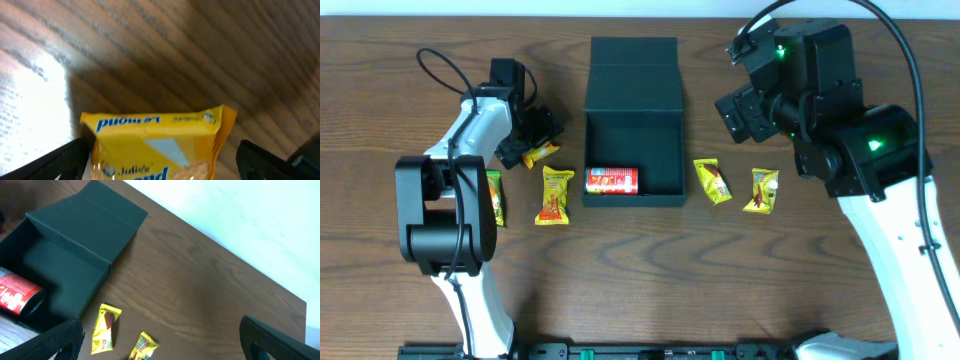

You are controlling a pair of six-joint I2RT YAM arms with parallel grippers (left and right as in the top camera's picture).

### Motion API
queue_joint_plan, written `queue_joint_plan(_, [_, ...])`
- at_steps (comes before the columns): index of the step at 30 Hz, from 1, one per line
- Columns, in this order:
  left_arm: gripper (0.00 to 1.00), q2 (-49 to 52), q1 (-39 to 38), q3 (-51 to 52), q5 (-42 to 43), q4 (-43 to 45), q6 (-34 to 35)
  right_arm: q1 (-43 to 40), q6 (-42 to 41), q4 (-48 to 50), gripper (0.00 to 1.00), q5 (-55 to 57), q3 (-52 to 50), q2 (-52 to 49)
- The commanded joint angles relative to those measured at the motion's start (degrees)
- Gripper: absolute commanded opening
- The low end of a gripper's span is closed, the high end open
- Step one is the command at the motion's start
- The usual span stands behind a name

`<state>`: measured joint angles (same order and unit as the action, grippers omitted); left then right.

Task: Pack container
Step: 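Grasp the yellow Le-mond biscuit packet with the left gripper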

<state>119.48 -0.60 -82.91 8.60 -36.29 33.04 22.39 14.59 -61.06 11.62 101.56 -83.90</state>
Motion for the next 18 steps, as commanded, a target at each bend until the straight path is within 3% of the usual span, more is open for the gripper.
queue_joint_plan(1, [0.96,2.01,-0.09,-0.87,0.02,0.15,0.11,-0.37,0.46,0.00,0.99,0.35,-0.44,-0.11])
queue_joint_plan(4, [1.00,2.01,-0.07,-0.87,0.00,0.24,-0.04,-0.37,0.46,-0.02,0.99,0.35,-0.44,-0.13])
queue_joint_plan(10, [0.64,2.01,-0.07,-0.87,0.02,0.11,-0.07,-0.37,0.46,-0.02,0.99,0.37,-0.44,-0.13])
queue_joint_plan(14, [0.53,2.01,-0.07,-0.87,0.00,-1.14,-0.83,-0.37,0.46,-0.02,0.99,0.37,-0.44,-0.13])
queue_joint_plan(18, [0.52,2.01,-0.07,-0.87,0.00,-2.16,-1.40,-0.37,0.46,-0.02,0.99,0.35,-0.44,-0.13])
